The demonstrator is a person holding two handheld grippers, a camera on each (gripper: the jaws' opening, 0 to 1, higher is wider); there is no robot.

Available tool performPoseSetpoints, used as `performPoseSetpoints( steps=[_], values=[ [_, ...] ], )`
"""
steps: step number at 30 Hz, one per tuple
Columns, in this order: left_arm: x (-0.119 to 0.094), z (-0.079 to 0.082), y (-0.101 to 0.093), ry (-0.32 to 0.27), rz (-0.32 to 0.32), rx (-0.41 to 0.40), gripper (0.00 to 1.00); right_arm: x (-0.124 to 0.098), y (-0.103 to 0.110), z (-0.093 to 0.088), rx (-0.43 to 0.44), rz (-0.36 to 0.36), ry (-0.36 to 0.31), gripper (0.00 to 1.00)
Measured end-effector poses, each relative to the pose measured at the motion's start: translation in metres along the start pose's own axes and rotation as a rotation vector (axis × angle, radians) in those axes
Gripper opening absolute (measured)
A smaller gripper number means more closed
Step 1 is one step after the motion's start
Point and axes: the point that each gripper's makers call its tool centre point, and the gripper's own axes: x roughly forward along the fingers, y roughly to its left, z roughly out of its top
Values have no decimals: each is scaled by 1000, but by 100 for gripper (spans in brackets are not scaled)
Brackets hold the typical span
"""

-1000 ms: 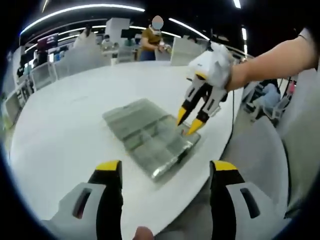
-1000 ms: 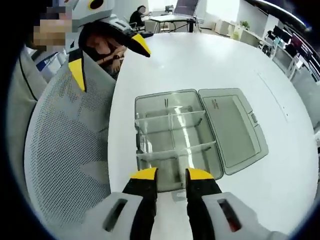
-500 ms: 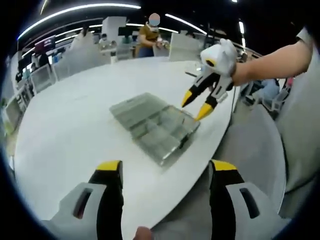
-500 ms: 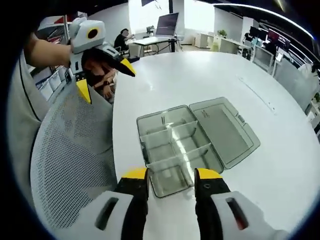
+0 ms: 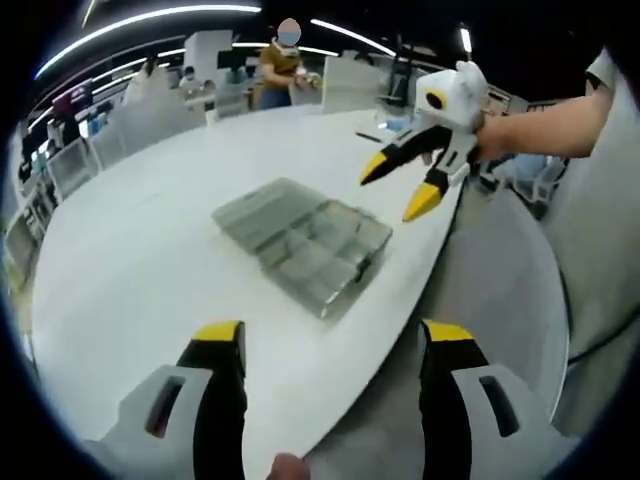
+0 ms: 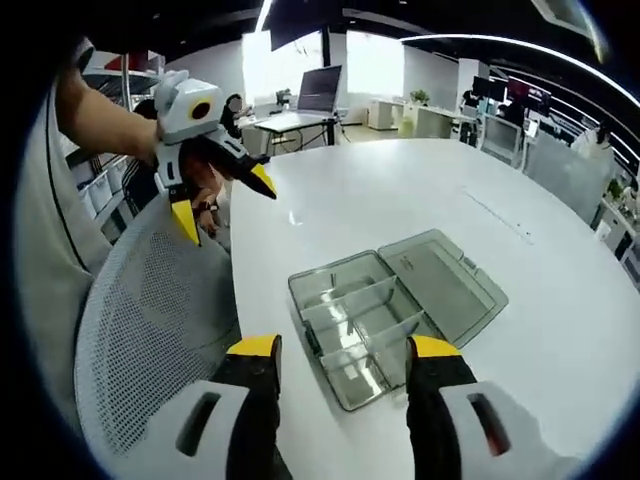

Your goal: Insert the divider into the dual guide fixture by aligning both edges with the guide slots and pushing it downward to the bottom, including one-sided entry, uneven engagement, binding, and posture correction.

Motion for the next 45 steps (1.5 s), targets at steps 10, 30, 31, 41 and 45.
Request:
performPoseSetpoints(
  steps=[10, 30, 31, 41, 45],
  values=[
    [-5, 0, 13, 29, -3, 49, 68, -8, 4, 7, 65, -38, -73, 54],
    [-8, -26, 36, 105, 1, 105, 68, -23, 13, 8, 81, -63, -114, 64],
    [-8, -28, 37, 111, 3, 106, 68, -23, 13, 9, 79, -65, -115, 64],
    [-7, -45, 48, 151, 5, 125, 68, -28, 13, 12, 74, -73, -124, 65],
    [-7, -54, 53, 166, 11, 124, 68, -31, 12, 12, 79, -80, -125, 65]
  ],
)
